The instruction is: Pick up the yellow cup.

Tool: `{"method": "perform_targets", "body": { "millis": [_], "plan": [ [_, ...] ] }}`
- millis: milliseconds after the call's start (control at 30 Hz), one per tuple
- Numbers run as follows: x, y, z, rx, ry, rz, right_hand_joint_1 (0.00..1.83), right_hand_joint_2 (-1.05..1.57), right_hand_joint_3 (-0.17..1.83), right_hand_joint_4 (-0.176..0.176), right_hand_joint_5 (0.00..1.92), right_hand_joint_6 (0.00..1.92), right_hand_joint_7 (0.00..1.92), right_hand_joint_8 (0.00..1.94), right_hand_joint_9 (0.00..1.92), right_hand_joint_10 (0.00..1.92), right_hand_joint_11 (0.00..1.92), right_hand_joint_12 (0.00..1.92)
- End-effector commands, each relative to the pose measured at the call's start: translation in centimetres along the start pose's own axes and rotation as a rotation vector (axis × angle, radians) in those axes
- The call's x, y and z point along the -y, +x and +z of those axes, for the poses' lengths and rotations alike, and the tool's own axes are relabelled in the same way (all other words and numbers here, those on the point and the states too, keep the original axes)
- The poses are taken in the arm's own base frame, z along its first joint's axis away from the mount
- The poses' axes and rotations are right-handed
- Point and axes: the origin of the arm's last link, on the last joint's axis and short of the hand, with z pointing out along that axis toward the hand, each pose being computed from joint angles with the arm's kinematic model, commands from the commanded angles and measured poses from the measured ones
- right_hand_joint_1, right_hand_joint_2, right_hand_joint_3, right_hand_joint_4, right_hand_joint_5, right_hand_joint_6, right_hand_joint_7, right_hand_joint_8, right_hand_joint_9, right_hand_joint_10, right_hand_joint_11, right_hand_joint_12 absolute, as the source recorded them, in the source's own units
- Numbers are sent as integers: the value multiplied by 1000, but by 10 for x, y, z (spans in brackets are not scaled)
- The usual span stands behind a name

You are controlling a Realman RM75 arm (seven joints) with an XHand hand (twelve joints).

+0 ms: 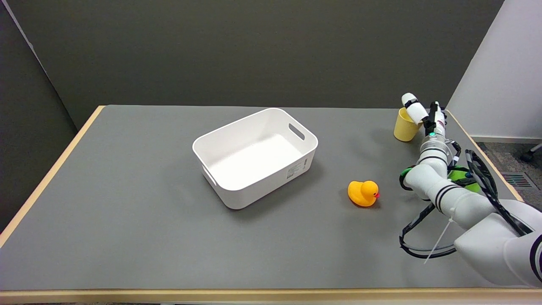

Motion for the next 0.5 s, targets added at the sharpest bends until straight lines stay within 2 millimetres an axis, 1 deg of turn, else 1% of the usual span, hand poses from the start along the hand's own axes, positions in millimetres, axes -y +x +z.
{"method": "perform_targets", "body": {
  "millis": [33, 167, 500],
  "plan": [
    [-25, 6, -7, 5, -50, 233, 426, 641, 683, -65, -1, -1, -1, -1, -1, -1, -1, -1],
    [-30, 6, -10, 7, -58, 240, 425, 637, 687, -61, -1, -1, -1, -1, -1, -1, -1, -1],
    [-29, -1, -10, 40, -73, 234, 418, 635, 702, -56, -1, -1, -1, -1, -1, -1, -1, -1]
  ]
}}
